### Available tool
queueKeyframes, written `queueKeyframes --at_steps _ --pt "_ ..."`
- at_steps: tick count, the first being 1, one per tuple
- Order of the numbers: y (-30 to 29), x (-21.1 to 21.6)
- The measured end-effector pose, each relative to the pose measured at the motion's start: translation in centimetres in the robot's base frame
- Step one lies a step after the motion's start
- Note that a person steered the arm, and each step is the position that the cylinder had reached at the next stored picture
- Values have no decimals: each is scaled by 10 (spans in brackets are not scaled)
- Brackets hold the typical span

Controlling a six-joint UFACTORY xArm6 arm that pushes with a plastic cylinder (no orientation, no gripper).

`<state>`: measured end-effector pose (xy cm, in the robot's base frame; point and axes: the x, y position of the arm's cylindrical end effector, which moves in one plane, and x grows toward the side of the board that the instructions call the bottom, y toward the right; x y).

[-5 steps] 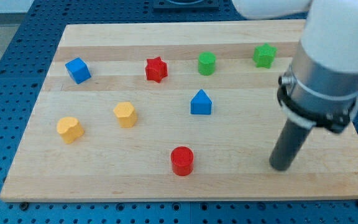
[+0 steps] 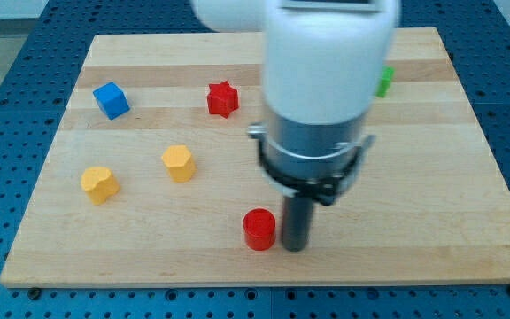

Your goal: Move the red circle diagonally to the bottom left of the yellow heart

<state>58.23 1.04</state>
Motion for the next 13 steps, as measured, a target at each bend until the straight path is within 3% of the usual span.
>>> queueKeyframes --at_steps 1,2,4,5,6,7,8,9,11,13 --pt "-73 0" --pt "-91 0" --pt "-60 -50" --pt "-94 -51" --pt "-137 -24" --pt "-132 -24" --pt "-90 -16" --pt "-97 11" --pt "-186 7" --pt "-214 7"
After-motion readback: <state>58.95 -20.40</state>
